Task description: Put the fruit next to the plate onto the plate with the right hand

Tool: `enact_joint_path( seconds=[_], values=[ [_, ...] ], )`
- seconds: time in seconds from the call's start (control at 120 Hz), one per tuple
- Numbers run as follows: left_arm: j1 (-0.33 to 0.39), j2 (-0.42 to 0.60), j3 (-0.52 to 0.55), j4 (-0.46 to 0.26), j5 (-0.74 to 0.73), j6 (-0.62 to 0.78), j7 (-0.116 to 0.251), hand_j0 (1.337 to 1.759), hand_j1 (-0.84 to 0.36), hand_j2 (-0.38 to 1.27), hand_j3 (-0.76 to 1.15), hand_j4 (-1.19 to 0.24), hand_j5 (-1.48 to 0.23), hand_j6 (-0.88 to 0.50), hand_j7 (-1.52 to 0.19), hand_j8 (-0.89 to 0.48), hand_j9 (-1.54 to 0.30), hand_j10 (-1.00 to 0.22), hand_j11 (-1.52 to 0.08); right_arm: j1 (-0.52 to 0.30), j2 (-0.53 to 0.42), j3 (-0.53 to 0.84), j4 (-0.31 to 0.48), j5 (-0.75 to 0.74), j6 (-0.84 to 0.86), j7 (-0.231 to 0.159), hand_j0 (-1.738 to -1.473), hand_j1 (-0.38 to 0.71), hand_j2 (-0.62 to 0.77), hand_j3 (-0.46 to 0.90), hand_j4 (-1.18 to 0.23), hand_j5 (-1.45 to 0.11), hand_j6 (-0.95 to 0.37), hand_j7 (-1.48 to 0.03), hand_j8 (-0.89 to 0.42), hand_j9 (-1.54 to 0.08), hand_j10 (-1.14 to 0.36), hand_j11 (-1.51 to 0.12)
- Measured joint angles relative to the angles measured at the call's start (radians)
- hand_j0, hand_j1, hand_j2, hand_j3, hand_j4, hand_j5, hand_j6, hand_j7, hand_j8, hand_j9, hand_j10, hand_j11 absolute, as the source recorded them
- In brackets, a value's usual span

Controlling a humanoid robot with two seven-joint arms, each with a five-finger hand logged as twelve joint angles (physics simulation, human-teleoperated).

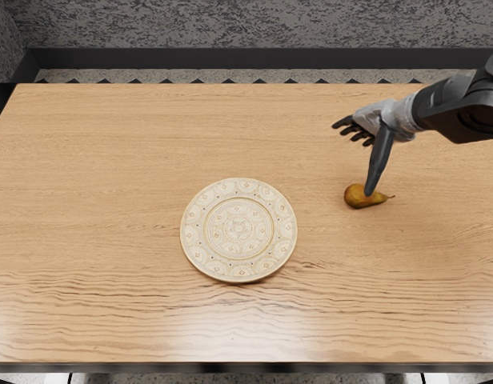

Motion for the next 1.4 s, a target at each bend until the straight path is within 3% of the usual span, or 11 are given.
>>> enact_joint_path(
  seconds=[0.092,0.25,0.417,0.667,1.033,1.4],
  values=[
    [0.0,0.0,0.0,0.0,0.0,0.0,0.0,1.658,0.33,0.0,0.0,-0.01,-0.02,-0.01,-0.02,-0.01,-0.02,-0.01,-0.02,-0.011,0.022,-0.039,0.047,-0.05,-0.114,0.0,-1.658,-0.35,0.0,0.0,0.0,0.0,0.0,0.0,0.0,0.0,0.0,0.0],
    [0.0,0.0,0.0,0.0,0.0,0.0,0.0,1.658,0.33,0.0,0.0,-0.01,-0.02,-0.01,-0.02,-0.01,-0.02,-0.01,-0.02,-0.016,-0.017,-0.068,0.231,-0.104,-0.329,0.0,-1.658,-0.35,0.0,0.0,0.0,0.0,0.0,0.0,0.0,0.0,0.0,0.0],
    [0.0,0.0,0.0,0.0,0.0,0.0,0.0,1.658,0.33,0.0,0.0,-0.01,-0.02,-0.01,-0.02,-0.01,-0.02,-0.01,-0.02,-0.027,-0.019,-0.078,0.307,-0.163,-0.439,0.0,-1.658,-0.35,0.0,0.0,-0.01,0.0,-0.01,0.0,-0.01,0.0,0.0,0.0],
    [0.001,0.0,0.0,0.0,0.0,0.0,0.0,1.658,0.33,0.0,0.0,-0.01,-0.02,-0.01,-0.02,-0.01,-0.02,-0.01,-0.02,-0.092,-0.028,-0.107,0.339,-0.241,-0.56,0.0,-1.658,-0.34,0.0,0.0,-0.01,-0.01,-0.01,-0.01,-0.01,-0.01,-0.01,-0.01],
    [0.0,0.0,0.0,0.0,0.0,0.0,0.0,1.658,0.33,0.0,0.0,-0.01,-0.02,-0.01,-0.02,-0.01,-0.02,-0.01,-0.02,-0.145,-0.047,-0.161,0.354,-0.353,-0.715,0.0,-1.658,-0.16,-0.03,0.0,-0.16,-0.2,-0.16,-0.2,-0.16,-0.2,-0.16,-0.2],
    [0.001,0.0,0.0,0.0,0.0,0.0,0.0,1.658,0.33,0.0,0.0,-0.01,-0.02,-0.01,-0.02,-0.01,-0.02,-0.01,-0.02,-0.207,-0.033,-0.172,0.355,-0.38,-0.766,0.0,-1.658,-0.02,-0.05,0.0,-0.28,-0.36,-0.28,-0.36,-0.28,-0.36,-0.28,-0.36]
  ],
)
